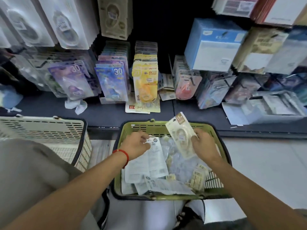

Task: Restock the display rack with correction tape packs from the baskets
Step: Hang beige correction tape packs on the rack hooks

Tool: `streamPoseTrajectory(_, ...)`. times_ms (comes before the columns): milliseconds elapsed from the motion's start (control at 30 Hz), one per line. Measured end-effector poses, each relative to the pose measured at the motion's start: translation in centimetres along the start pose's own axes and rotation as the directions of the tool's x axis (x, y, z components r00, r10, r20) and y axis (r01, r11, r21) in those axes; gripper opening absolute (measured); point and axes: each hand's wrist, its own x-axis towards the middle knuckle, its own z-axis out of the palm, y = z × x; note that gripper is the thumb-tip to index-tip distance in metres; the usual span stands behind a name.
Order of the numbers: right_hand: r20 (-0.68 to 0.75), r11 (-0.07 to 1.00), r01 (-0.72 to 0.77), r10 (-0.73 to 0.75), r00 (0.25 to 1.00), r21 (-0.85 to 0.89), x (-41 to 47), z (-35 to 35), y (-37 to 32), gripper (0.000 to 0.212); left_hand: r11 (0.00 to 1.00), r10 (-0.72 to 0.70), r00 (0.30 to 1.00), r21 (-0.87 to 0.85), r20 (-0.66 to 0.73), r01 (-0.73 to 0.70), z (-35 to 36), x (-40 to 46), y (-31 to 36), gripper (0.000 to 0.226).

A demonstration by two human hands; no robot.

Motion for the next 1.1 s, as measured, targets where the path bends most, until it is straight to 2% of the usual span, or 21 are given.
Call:
streamPoseTrajectory(33, 0.077, 0.971, -0.075, 0.059, 0.995, 0.227, -0.6, 0.6, -1.3, 0.023, 0.976, -0.084, 0.996, -0.197, 0.033, 0.089, 0.2, -0.4, 0.1, 0.035)
streamPoseTrajectory(67, 0.182, 0.902, -0.167, 0.101, 0.978, 0.397, -1.2, 1.3, -2.5, 0.023, 0.901, -0.146, 0.983, -0.397, 0.107, 0.177, 0.5, -0.8, 0.2, 0.037)
streamPoseTrajectory(100, 0.29, 0.838, -0.245, 0.109, 0.951, 0.488, -1.9, 2.4, -3.4, 0.022, 0.788, -0.17, 0.967, -0.564, 0.187, 0.248, 0.7, -1.4, 0.3, 0.034)
streamPoseTrajectory(133, 0.374, 0.824, -0.266, 0.071, 0.925, 0.501, -2.5, 3.3, -4.0, 0.021, 0.675, -0.157, 0.963, -0.689, 0.217, 0.265, 0.8, -1.9, 0.2, 0.027)
streamPoseTrajectory(200, 0.444, 0.914, -0.166, -0.017, 0.896, 0.369, -3.2, 4.7, -4.4, 0.024, 0.568, -0.196, 0.975, -0.798, 0.107, 0.202, 0.7, -2.7, -0.7, 0.023)
streamPoseTrajectory(267, 0.512, 0.992, -0.005, -0.061, 0.857, 0.127, -3.4, 4.9, -3.6, 0.04, 0.583, -0.295, 0.953, -0.802, -0.06, 0.13, 0.2, -3.2, -1.8, 0.03)
streamPoseTrajectory(300, 0.607, 0.997, 0.064, -0.071, 0.791, 0.034, -3.6, 4.8, -2.8, 0.049, 0.598, -0.332, 0.935, -0.794, -0.124, 0.107, -0.2, -3.5, -2.5, 0.032)
streamPoseTrajectory(367, 0.83, 0.983, 0.172, -0.04, 0.556, -0.067, -4.4, 4.6, -0.9, 0.07, 0.606, -0.381, 0.903, -0.792, -0.201, 0.08, -0.9, -3.9, -3.3, 0.033)
streamPoseTrajectory(400, 0.887, 0.968, 0.223, -0.002, 0.461, -0.114, -5.1, 4.7, -0.2, 0.076, 0.596, -0.394, 0.892, -0.801, -0.223, 0.063, -1.2, -4.1, -3.6, 0.034)
streamPoseTrajectory(433, 0.904, 0.95, 0.279, 0.01, 0.427, -0.143, -5.8, 4.9, 0.5, 0.075, 0.586, -0.401, 0.883, -0.809, -0.243, 0.043, -1.6, -4.3, -3.8, 0.036)
streamPoseTrajectory(500, 0.883, 0.927, 0.354, -0.056, 0.466, -0.128, -6.3, 5.1, 1.2, 0.051, 0.584, -0.406, 0.868, -0.811, -0.285, 0.007, -2.2, -4.5, -3.9, 0.035)
streamPoseTrajectory(567, 0.816, 0.94, 0.335, -0.14, 0.561, -0.068, -5.7, 4.5, 1.0, 0.018, 0.609, -0.421, 0.845, -0.793, -0.329, -0.006, -2.4, -4.4, -4.1, 0.029)
streamPoseTrajectory(667, 0.576, 0.987, 0.142, -0.158, 0.802, 0.072, -3.8, 2.9, -0.4, 0.024, 0.657, -0.434, 0.816, -0.754, -0.381, -0.002, -2.0, -4.2, -4.5, 0.02)
streamPoseTrajectory(733, 0.385, 0.95, -0.02, -0.107, 0.917, 0.311, -2.8, 2.2, -1.8, 0.023, 0.677, -0.439, 0.83, -0.734, -0.345, 0.052, -1.3, -4.3, -4.4, 0.005)
streamPoseTrajectory(767, 0.363, 0.882, -0.11, -0.072, 0.929, 0.457, -2.5, 2.3, -2.6, 0.022, 0.664, -0.429, 0.856, -0.743, -0.288, 0.083, -0.9, -4.6, -4.0, 0.005)
streamPoseTrajectory(800, 0.382, 0.809, -0.182, -0.056, 0.922, 0.559, -2.3, 2.6, -3.7, 0.022, 0.636, -0.4, 0.893, -0.765, -0.209, 0.106, -0.3, -4.8, -3.9, 0.017)
streamPoseTrajectory(833, 0.405, 0.759, -0.225, -0.055, 0.913, 0.611, -2.4, 3.1, -4.8, 0.022, 0.603, -0.36, 0.925, -0.788, -0.126, 0.127, 0.3, -5.0, -3.8, 0.029)
streamPoseTrajectory(900, 0.409, 0.736, -0.249, -0.042, 0.912, 0.63, -2.7, 4.8, -6.2, 0.022, 0.568, -0.263, 0.964, -0.812, -0.027, 0.133, 1.5, -5.5, -3.7, 0.047)
streamPoseTrajectory(967, 0.34, 0.774, -0.221, 0.008, 0.941, 0.593, -2.9, 6.9, -6.8, 0.02, 0.584, -0.21, 0.976, -0.807, -0.049, 0.085, 2.2, -5.7, -4.1, 0.055)
streamPoseTrajectory(1033, 0.234, 0.842, -0.171, 0.055, 0.971, 0.512, -3.0, 8.7, -6.5, 0.023, 0.609, -0.255, 0.955, -0.792, -0.151, 0.038, 2.0, -5.8, -4.6, 0.054)
streamPoseTrajectory(1100, 0.175, 0.972, -0.088, 0.05, 0.983, 0.219, -3.2, 10.3, -5.4, 0.033, 0.642, -0.337, 0.897, -0.767, -0.284, -0.002, 0.8, -5.8, -5.2, 0.051)
